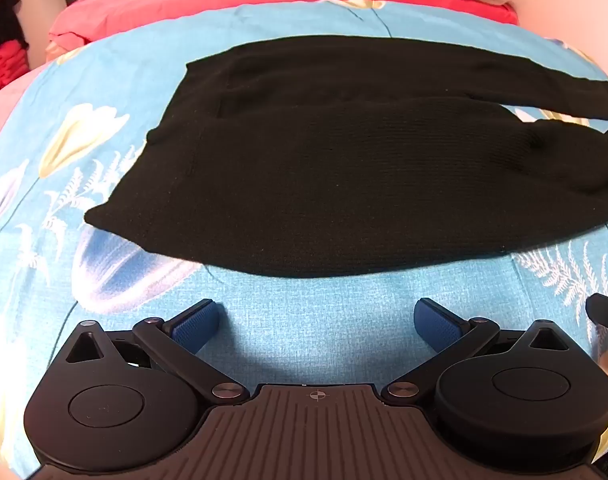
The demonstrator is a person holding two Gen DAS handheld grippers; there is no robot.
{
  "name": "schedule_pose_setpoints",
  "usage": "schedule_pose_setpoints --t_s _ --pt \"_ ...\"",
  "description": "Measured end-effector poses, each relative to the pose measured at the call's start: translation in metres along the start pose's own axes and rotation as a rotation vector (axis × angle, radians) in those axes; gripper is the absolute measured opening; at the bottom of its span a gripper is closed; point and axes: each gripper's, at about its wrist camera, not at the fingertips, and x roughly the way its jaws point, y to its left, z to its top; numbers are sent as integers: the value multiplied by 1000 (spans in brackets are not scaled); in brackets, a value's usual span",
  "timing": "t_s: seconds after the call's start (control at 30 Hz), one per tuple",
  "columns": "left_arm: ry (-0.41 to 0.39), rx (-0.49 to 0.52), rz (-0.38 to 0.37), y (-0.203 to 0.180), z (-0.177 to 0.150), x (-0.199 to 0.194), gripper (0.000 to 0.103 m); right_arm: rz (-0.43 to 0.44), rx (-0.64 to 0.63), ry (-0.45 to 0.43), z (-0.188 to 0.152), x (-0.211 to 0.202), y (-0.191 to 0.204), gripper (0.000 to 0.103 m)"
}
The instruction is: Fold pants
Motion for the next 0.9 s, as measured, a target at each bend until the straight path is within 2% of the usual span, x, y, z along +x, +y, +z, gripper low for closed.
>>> schedule_pose_setpoints --t_s 0.9 --pt "-6 -1 1 -1 0 1 103 -2 -11 -11 -1 0 3 103"
